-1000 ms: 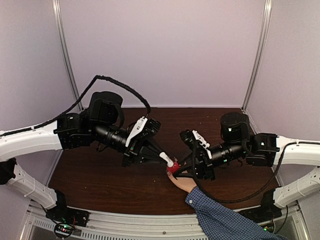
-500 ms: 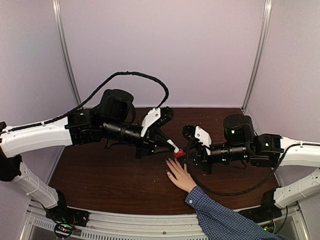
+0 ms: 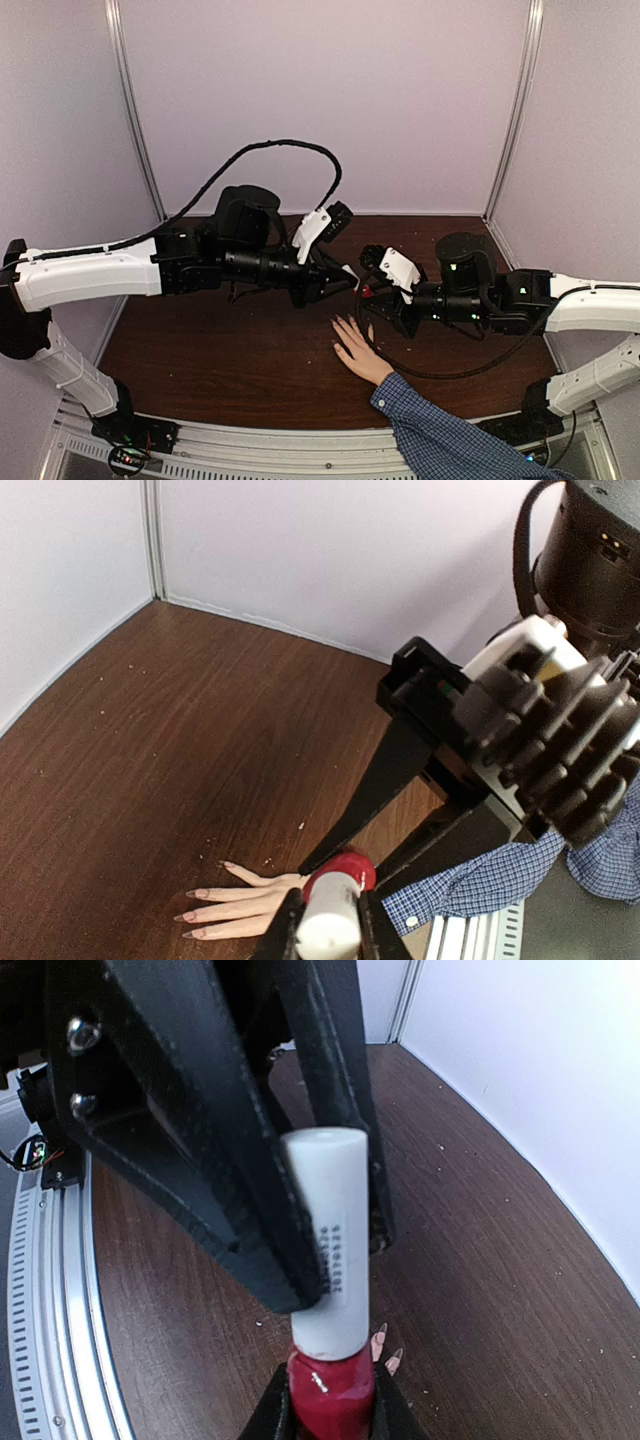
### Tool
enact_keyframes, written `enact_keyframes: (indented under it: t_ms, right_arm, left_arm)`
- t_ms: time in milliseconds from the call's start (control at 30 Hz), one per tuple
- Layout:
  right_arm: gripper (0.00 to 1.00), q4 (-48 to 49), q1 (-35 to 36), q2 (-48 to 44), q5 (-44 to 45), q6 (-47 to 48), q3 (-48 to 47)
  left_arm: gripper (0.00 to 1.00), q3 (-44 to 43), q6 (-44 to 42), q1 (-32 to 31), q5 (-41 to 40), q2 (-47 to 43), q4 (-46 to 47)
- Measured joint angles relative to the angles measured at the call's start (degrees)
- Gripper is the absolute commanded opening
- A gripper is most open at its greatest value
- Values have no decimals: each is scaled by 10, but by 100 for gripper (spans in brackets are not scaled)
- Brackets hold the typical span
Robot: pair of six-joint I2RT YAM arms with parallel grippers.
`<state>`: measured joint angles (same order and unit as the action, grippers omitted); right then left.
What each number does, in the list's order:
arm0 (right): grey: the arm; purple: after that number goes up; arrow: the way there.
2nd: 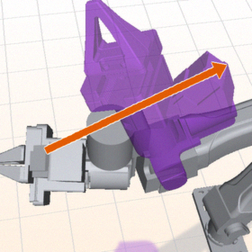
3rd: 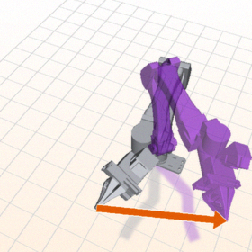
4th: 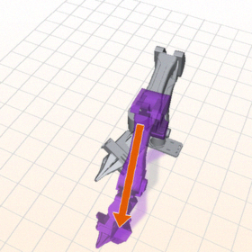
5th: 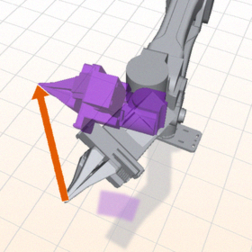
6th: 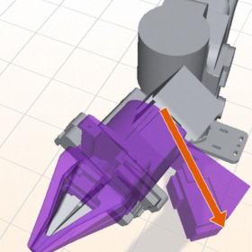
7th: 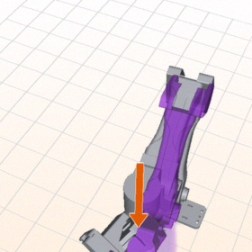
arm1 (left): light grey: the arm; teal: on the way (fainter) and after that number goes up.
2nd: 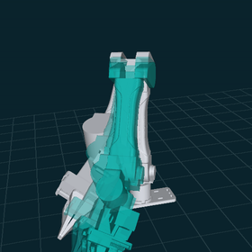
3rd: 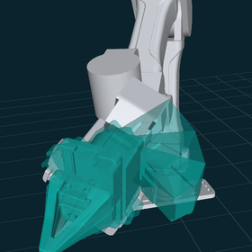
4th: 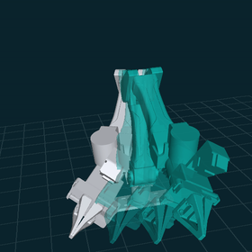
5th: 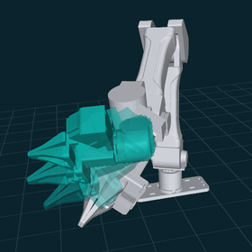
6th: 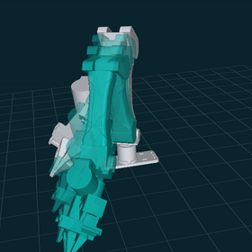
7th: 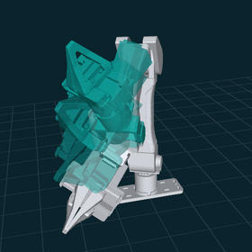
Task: Paint the nails
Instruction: Unscrew the cap of the nail polish bottle.
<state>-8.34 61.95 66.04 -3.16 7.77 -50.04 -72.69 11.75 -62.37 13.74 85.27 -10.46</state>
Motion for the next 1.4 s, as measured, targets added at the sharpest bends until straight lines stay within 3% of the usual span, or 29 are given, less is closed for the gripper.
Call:
enact_keyframes:
  t_ms: [100,167,533,833,1133,1400]
  right_arm:
    - [0,9,-3,-1,-7,-18,0]
    - [0,17,-10,-4,-25,-28,0]
    - [0,45,-26,-13,-240,-48,0]
    - [0,69,-26,-11,-395,-61,-7]
    - [0,81,-26,6,-443,-67,-17]
    - [0,84,-26,8,-451,-76,-21]
  left_arm:
    - [49,12,4,4,5,-4,20]
    - [52,28,1,11,25,-15,31]
    - [51,78,-73,37,231,-83,101]
    - [38,111,-71,36,343,-79,228]
    - [28,111,-49,26,386,-50,285]
    - [7,111,-33,25,401,-44,304]
